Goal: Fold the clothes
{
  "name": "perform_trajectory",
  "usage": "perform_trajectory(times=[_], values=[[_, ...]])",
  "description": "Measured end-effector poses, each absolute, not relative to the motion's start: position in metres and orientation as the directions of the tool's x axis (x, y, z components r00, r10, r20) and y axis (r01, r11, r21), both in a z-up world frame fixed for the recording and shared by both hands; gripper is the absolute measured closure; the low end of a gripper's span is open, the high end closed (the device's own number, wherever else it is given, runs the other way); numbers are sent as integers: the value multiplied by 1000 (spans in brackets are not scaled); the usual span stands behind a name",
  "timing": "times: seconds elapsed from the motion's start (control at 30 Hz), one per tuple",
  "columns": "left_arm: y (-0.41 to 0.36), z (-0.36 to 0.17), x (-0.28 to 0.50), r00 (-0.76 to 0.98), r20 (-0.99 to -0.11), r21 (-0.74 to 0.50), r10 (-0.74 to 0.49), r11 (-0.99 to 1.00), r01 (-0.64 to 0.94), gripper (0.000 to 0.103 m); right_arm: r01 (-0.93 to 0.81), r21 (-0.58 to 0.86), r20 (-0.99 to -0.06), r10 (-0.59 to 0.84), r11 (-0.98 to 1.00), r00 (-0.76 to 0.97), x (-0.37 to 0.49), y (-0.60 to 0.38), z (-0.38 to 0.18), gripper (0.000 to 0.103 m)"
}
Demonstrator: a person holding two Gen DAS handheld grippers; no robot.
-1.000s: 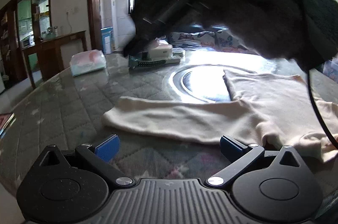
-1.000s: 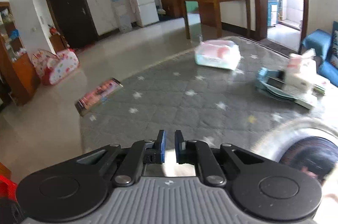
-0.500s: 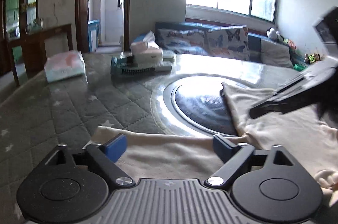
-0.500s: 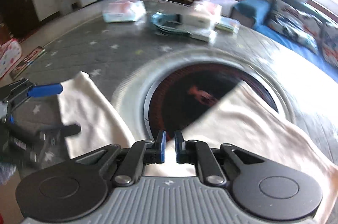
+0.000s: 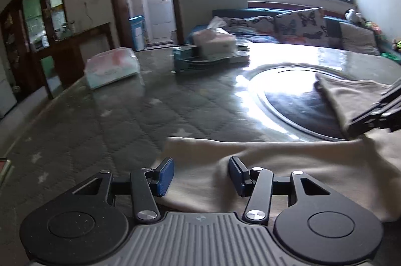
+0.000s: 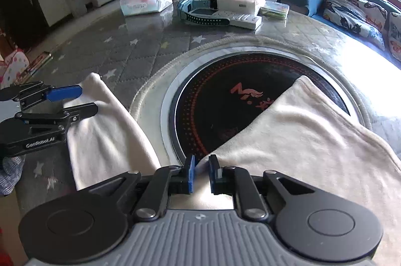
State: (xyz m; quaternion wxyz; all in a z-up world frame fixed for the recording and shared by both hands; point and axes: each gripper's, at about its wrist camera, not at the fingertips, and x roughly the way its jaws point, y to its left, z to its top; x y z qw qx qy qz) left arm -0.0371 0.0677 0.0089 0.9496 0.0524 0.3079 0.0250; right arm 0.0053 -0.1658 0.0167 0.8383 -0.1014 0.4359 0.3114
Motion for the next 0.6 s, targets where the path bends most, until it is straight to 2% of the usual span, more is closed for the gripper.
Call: perform_trajectory(times=[0.13, 0.23, 0.27, 0.4, 0.6], values=[[73, 16, -44, 820, -562, 114, 106, 992, -50, 49, -642, 88, -783, 451, 762, 428, -13, -173, 31, 89], [74, 22, -54, 834, -534, 117, 137, 989, -87, 32, -689, 71, -784, 467, 721, 408, -38, -177, 43, 81], [74, 23, -56, 834, -531, 118, 148, 988, -100, 30, -705, 65, -786, 471, 706, 399, -46, -177, 46, 80], [75, 21, -59, 807, -578, 91, 120, 992, -83, 29, -767, 37, -791, 488, 640, 369, -83, -178, 49, 70], [75, 14, -58, 784, -607, 69, 131, 991, -113, 30, -806, -36, -799, 467, 591, 379, -120, -169, 40, 70]])
